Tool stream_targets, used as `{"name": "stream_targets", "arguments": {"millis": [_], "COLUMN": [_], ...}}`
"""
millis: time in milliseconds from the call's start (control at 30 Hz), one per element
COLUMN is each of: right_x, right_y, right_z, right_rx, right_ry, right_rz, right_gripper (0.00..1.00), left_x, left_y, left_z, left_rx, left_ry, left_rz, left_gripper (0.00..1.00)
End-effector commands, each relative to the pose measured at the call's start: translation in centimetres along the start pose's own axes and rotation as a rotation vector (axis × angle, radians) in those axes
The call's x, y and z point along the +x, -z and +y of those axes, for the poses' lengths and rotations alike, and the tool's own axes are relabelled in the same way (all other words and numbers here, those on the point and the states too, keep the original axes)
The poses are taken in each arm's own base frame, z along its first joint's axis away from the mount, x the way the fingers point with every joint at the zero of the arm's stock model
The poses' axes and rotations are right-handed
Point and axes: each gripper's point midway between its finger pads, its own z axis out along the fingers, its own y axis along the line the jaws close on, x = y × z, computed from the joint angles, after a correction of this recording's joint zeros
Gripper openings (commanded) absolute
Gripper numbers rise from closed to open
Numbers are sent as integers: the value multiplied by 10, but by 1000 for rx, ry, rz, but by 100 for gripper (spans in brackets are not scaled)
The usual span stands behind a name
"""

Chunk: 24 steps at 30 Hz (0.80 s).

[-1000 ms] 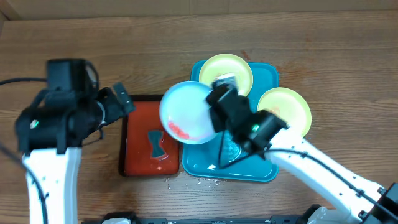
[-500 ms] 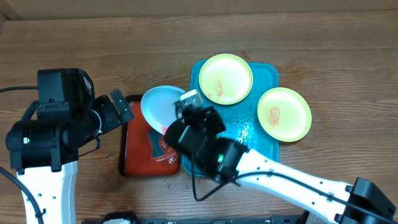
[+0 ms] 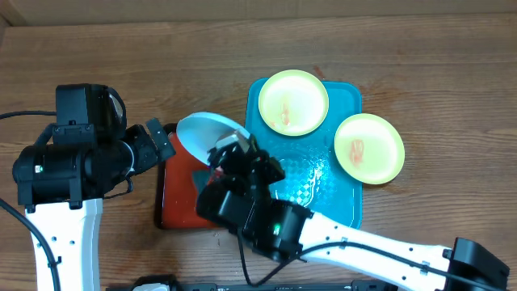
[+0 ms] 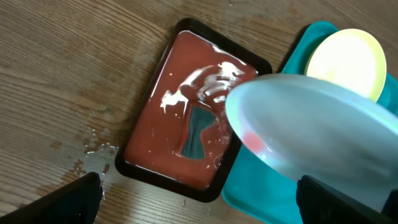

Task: Clean dirty plates on tray and stack at the side
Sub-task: 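Lift the white plate with right gripper and carry it rightward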

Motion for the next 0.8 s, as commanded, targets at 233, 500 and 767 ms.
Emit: {"name": "stream_targets", "arguments": {"millis": [233, 500, 767], "right_x": [-22, -27, -27], "right_y": [28, 29, 29], "right_z": [3, 4, 4], "right_rx": [40, 36, 36], "right_ry": [61, 28, 27], "right_rz": [-84, -98, -99], "right_gripper": [4, 4, 4], "left_x": [-4, -4, -4], "left_y": [3, 3, 3], "left_z": [0, 0, 0], "left_rx": [-3, -3, -3], "left_ry": [-16, -16, -16], "left_rz": [-13, -13, -13], "left_gripper": [100, 100, 100]}}
